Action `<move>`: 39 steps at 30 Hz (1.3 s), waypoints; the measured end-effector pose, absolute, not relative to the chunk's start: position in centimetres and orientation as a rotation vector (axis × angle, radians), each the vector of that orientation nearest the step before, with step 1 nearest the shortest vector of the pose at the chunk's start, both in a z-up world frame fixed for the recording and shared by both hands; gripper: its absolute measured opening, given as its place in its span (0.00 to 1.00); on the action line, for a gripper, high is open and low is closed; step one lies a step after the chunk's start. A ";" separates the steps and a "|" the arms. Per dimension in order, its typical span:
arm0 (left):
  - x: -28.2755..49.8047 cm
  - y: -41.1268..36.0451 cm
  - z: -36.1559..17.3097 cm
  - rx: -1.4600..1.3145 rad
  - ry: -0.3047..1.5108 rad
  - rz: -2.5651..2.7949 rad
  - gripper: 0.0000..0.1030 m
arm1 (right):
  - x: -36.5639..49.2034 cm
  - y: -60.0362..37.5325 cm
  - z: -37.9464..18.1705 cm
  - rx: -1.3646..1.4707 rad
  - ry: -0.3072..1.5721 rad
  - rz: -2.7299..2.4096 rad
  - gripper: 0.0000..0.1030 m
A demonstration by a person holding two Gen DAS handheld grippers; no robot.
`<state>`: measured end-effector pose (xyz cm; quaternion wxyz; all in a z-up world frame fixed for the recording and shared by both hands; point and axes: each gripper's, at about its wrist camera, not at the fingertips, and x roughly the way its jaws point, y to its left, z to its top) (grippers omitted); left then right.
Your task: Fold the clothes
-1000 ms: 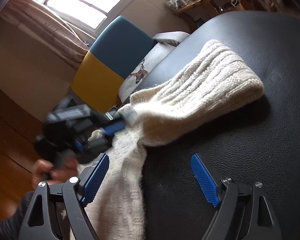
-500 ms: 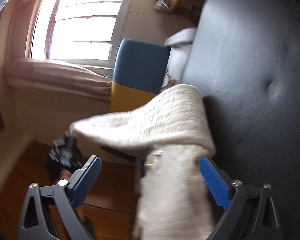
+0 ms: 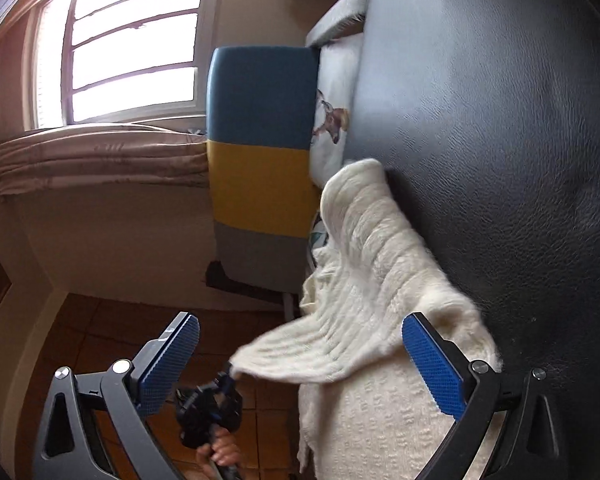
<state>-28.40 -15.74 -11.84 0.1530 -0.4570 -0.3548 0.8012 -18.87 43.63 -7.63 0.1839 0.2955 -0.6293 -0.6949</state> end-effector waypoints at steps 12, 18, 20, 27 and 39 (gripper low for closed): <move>-24.5 -18.6 -14.6 -1.291 -1.085 2.248 0.05 | -21.2 40.9 -7.1 0.977 -1.647 -2.057 1.00; -23.9 -21.1 -17.2 -1.417 -1.217 2.225 0.12 | -21.4 39.7 -7.0 1.047 -1.540 -2.140 1.00; -23.1 -22.0 -18.2 -1.406 -1.304 2.186 0.15 | -21.4 39.6 -6.9 1.061 -1.510 -2.155 1.00; -23.3 -20.3 -19.3 -1.391 -1.458 1.987 0.20 | -21.5 39.3 -6.7 1.081 -1.460 -2.191 1.00; -23.2 -18.8 -17.9 -1.448 -1.320 2.337 0.00 | -20.9 39.4 -5.5 1.071 -1.363 -2.319 1.00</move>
